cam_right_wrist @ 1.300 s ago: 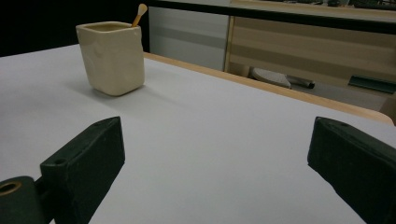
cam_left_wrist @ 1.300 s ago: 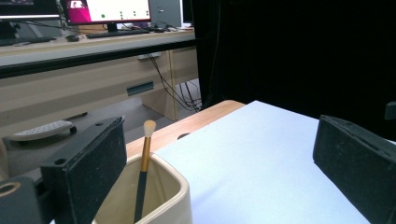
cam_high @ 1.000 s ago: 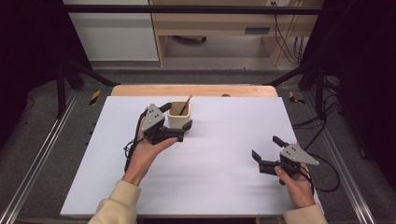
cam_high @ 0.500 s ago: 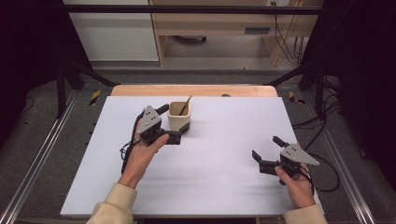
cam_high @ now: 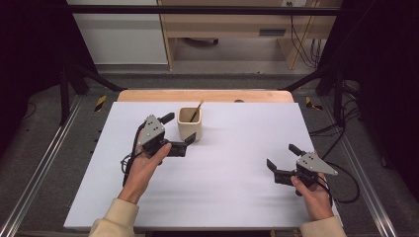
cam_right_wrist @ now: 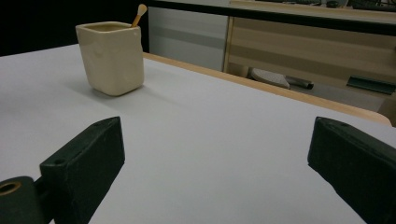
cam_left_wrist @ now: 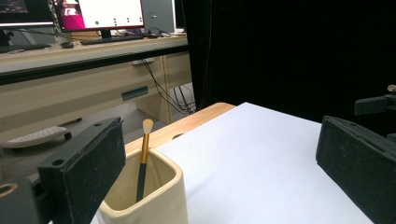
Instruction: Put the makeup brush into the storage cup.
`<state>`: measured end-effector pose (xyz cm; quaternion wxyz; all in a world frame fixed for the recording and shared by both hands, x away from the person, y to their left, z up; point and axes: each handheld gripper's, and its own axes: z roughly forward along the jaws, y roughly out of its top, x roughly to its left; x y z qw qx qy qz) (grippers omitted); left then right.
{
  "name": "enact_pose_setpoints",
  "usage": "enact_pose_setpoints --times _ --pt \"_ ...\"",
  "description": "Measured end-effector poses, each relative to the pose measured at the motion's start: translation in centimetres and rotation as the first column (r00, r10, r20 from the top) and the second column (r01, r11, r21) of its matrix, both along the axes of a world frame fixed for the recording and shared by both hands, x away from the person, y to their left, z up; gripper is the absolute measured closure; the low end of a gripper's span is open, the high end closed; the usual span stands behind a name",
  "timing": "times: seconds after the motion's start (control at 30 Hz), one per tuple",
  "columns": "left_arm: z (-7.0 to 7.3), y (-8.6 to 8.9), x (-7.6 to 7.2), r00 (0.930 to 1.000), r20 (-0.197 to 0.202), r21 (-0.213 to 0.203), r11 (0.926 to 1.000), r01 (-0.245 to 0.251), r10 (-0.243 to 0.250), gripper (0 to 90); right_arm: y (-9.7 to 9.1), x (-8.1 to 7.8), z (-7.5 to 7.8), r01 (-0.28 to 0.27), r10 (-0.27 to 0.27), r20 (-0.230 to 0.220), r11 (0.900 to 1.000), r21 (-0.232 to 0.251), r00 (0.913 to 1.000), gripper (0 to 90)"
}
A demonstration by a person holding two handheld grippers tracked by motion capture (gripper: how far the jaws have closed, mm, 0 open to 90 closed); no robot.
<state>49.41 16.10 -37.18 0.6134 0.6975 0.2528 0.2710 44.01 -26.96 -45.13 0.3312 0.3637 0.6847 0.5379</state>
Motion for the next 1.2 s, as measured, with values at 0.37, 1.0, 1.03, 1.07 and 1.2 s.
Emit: enact_pose_setpoints --times 0.37,1.0,1.03,1.07,1.2 --pt "-0.1 1.6 -0.9 0.9999 0.012 -0.014 0.9999 -0.002 0.003 0.6 0.0 0.0 0.0 -0.001 0.001 -0.001 1.0 -0.002 1.0 4.2" --pt "0.3 4.4 -2.0 0.9991 0.033 -0.032 0.9992 -0.024 0.026 0.6 0.1 0.0 -0.1 0.0 0.0 -0.004 1.0 -0.007 1.0 4.2" --pt "0.4 4.7 -2.1 0.9989 0.036 -0.028 0.9992 -0.029 0.03 0.6 0.1 0.0 -0.1 0.0 0.0 -0.004 1.0 -0.008 1.0 4.1" --pt "0.4 4.9 -2.2 0.9988 0.036 -0.026 0.9992 -0.032 0.032 0.6 0.1 0.0 -0.1 0.0 0.0 -0.005 1.0 -0.008 1.0 4.1" --pt "0.3 5.7 -2.4 0.9984 0.037 -0.028 0.9987 -0.042 0.043 0.4 0.1 0.0 -0.1 0.001 -0.001 -0.005 1.0 -0.008 1.0 4.1"
